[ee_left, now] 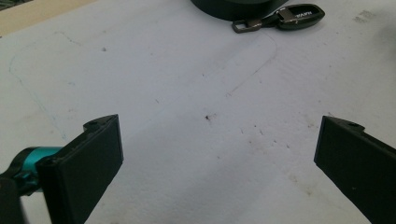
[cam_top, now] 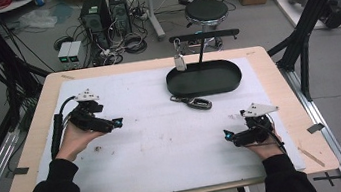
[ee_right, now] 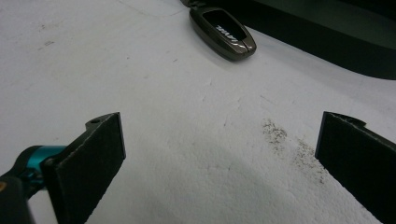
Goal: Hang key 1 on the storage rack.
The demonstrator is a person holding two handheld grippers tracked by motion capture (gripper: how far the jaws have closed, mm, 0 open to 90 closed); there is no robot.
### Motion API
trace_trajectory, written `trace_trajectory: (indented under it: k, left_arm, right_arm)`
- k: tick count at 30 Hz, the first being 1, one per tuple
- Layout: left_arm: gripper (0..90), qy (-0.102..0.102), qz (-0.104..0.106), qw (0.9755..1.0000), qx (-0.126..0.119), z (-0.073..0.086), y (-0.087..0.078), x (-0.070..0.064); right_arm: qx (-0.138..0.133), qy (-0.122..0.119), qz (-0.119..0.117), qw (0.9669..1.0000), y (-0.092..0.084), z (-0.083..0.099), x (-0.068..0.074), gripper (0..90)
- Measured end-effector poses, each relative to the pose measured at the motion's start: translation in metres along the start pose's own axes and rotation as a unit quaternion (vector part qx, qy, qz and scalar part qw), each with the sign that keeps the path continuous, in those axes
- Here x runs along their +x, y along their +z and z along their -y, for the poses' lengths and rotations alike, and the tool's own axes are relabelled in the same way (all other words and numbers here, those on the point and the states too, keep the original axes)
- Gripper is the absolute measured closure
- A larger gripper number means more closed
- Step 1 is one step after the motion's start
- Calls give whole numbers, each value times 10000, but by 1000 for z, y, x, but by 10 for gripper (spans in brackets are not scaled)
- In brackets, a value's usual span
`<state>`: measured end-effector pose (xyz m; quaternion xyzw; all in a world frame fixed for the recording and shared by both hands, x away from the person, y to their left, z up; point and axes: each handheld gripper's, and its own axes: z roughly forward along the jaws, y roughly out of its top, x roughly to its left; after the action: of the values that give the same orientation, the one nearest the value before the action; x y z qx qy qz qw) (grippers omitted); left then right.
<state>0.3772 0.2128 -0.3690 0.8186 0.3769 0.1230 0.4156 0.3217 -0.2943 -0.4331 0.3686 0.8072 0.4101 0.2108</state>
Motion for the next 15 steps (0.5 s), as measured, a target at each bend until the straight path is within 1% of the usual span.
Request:
trace_trajectory:
  k: [4,6,7,8,9,11,12,14,15]
  left_arm:
    - [17,5,-27,10000,62,9,-1,-2]
    - [17,60,-40,9999,91,11,-2,-3]
    - [17,30,-26,10000,80,13,-3,-5]
    - [17,59,-30,9999,96,15,-4,-6]
    - [17,66,-57,9999,137,20,-5,-9]
    - [17,73,-66,9998,162,23,-6,-10]
    - [17,107,-74,9996,233,29,-7,-13]
    - [17,109,-89,9996,252,31,-8,-14]
    - [17,135,-111,9995,246,36,-11,-18]
  right_arm:
    - [-5,14,0,10000,0,0,1,9]
    - [1,30,-6,10000,0,0,1,9]
    - [5,25,-1,10000,0,0,1,9]
    - [5,25,-1,10000,0,0,1,9]
    - [2,18,-6,10000,-1,0,1,9]
    - [1,7,1,10000,-1,0,1,8]
    - [-11,18,-4,10000,0,0,1,9]
    - [-8,22,-1,10000,0,0,0,9]
    - [8,30,3,10000,0,0,0,9]
